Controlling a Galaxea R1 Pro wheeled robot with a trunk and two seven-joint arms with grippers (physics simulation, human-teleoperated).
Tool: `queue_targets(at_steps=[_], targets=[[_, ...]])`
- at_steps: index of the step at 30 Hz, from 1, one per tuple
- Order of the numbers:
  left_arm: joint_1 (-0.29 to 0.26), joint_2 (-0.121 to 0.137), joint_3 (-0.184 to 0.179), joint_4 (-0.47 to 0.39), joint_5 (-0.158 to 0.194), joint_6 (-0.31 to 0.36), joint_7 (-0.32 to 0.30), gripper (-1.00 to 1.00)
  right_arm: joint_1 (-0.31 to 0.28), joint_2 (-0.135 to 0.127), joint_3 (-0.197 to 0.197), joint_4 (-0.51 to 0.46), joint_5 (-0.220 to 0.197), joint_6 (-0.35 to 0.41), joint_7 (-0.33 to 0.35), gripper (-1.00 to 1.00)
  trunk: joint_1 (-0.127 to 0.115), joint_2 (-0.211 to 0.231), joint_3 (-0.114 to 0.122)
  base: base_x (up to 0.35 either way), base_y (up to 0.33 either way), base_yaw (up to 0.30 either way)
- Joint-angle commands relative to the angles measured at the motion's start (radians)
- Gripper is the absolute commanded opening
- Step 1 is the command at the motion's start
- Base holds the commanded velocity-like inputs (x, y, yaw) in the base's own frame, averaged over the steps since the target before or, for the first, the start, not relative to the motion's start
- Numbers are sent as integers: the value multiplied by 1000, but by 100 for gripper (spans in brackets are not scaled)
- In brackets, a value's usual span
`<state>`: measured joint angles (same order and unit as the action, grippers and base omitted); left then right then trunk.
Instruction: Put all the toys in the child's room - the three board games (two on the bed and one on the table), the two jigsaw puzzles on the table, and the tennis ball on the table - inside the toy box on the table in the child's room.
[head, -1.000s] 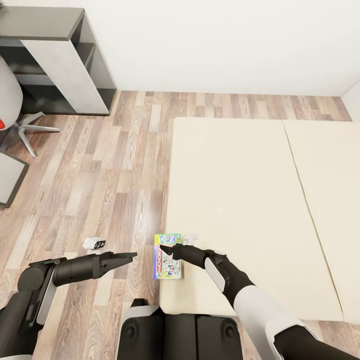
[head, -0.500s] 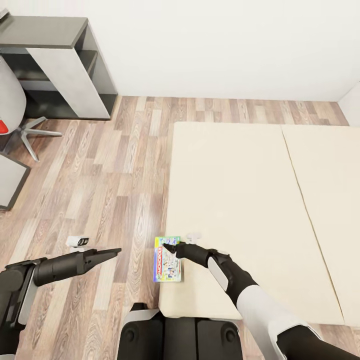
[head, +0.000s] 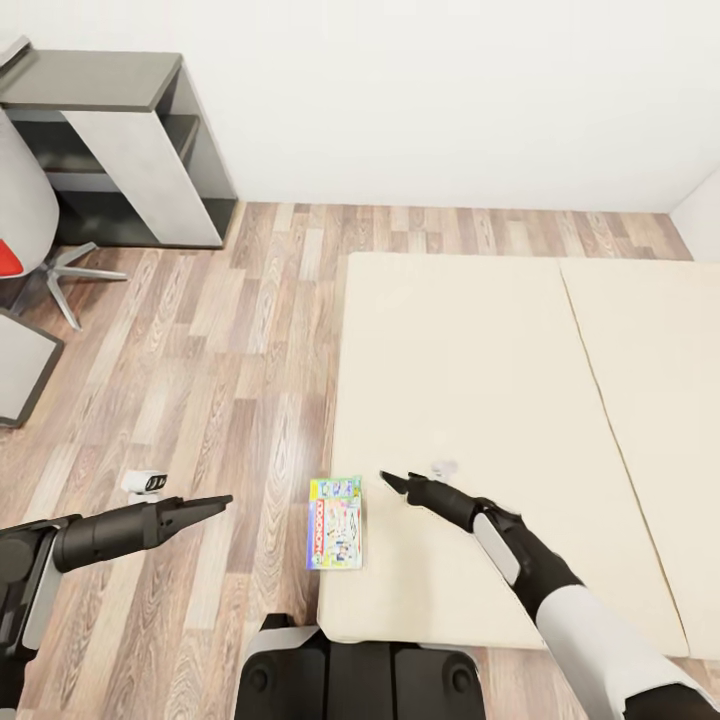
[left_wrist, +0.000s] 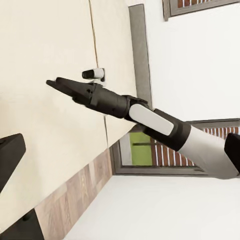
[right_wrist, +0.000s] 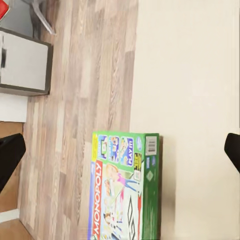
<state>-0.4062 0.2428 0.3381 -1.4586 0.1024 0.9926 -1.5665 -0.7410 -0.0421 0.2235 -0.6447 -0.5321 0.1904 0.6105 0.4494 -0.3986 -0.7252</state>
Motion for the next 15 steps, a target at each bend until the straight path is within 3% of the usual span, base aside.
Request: queue_targets(at_steps=[1,5,8,11,13,15], targets=[[0,1,0,0,-1,11,-4,100,4,-12,3,-19,-30,12,4,100,1,-1,1,0,0,0],[0,1,1,0,-1,11,-4,100,26,-29,5,-80,-57,29,9,100,1,-1,7,0,0,0],[0,1,0,0,-1,11,-4,100,63,-26,6,-142,-57,36,6,100,1,-1,12,0,0,0],[0,1,0,0,-1,11,-4,100,121,-41,-1,-220,-58,40,5,100,1,-1,17,0,0,0],[0,1,-1,5,-1,10,-4,100,169,-77,-8,-254,-62,44,8,100,1,-1,20,0,0,0],[0,0,-2,11,-1,-6,-4,100,201,-131,-21,-302,-70,49,11,100,1,-1,23,0,0,0]])
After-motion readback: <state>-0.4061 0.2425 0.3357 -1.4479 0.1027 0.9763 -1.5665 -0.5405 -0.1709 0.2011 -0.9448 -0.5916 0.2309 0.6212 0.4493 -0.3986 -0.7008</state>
